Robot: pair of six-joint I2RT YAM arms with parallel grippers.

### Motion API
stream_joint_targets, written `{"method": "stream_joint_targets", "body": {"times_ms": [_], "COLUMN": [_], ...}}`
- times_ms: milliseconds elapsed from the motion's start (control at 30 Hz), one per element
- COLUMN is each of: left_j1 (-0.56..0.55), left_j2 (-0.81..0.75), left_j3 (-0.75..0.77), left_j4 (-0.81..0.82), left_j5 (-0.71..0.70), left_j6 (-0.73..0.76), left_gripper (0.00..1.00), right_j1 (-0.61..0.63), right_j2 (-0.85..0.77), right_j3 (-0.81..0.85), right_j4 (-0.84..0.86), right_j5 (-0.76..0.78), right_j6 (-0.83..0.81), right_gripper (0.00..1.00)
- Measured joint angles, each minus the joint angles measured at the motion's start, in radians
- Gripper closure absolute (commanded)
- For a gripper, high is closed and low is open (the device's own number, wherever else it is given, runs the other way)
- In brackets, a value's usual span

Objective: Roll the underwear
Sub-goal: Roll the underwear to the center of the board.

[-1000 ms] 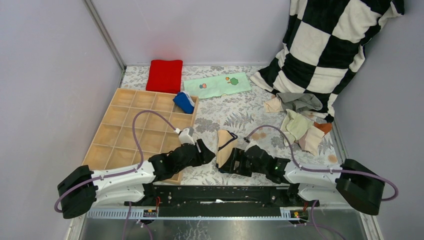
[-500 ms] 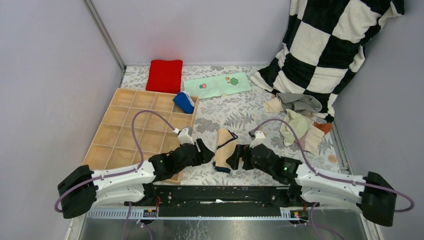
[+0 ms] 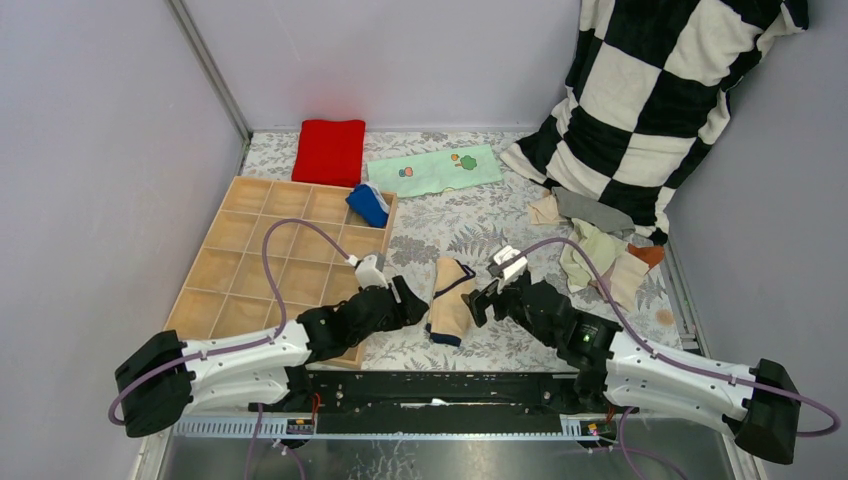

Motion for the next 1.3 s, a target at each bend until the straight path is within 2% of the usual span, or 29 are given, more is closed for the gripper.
{"method": "stream_joint_targets", "body": {"times_ms": [100, 200, 333, 500, 600, 667, 767, 867, 1033, 1233, 1300], "left_j1": [0.0, 0.0, 0.0, 0.0, 0.0, 0.0, 0.0, 0.0, 0.0, 0.0, 0.0], "left_j2": [0.007, 0.013, 0.014, 0.014, 0.014, 0.014, 0.013, 0.012, 0.011, 0.018, 0.03], "left_j3": [0.002, 0.002, 0.002, 0.002, 0.002, 0.002, 0.002, 0.002, 0.002, 0.002, 0.002], "left_j4": [0.0, 0.002, 0.003, 0.003, 0.003, 0.003, 0.003, 0.003, 0.002, 0.013, 0.018], "left_j5": [0.0, 0.001, 0.002, 0.003, 0.006, 0.007, 0.01, 0.01, 0.014, 0.036, 0.04], "left_j6": [0.006, 0.011, 0.016, 0.024, 0.029, 0.032, 0.033, 0.033, 0.033, 0.033, 0.033], "left_gripper": [0.3, 0.3, 0.29, 0.29, 0.29, 0.29, 0.28, 0.28, 0.28, 0.28, 0.28], "right_j1": [0.003, 0.059, 0.162, 0.175, 0.188, 0.238, 0.387, 0.478, 0.486, 0.486, 0.486], "right_j2": [0.01, 0.026, 0.053, 0.092, 0.097, 0.094, 0.111, 0.169, 0.222, 0.287, 0.309], "right_j3": [0.012, 0.016, 0.024, 0.047, 0.06, 0.058, 0.026, -0.064, -0.251, -0.266, -0.266], "right_j4": [-0.008, -0.009, -0.016, -0.055, -0.067, -0.053, 0.02, 0.126, 0.267, 0.312, 0.322], "right_j5": [-0.064, -0.093, -0.068, -0.06, -0.044, -0.013, 0.056, 0.092, 0.101, 0.096, 0.096], "right_j6": [-0.135, -0.236, -0.313, -0.408, -0.458, -0.488, -0.555, -0.626, -0.745, -0.813, -0.826], "right_gripper": [0.11, 0.06, 0.05, 0.07, 0.04, 0.04, 0.04, 0.09, 0.16, 0.3, 0.31]}}
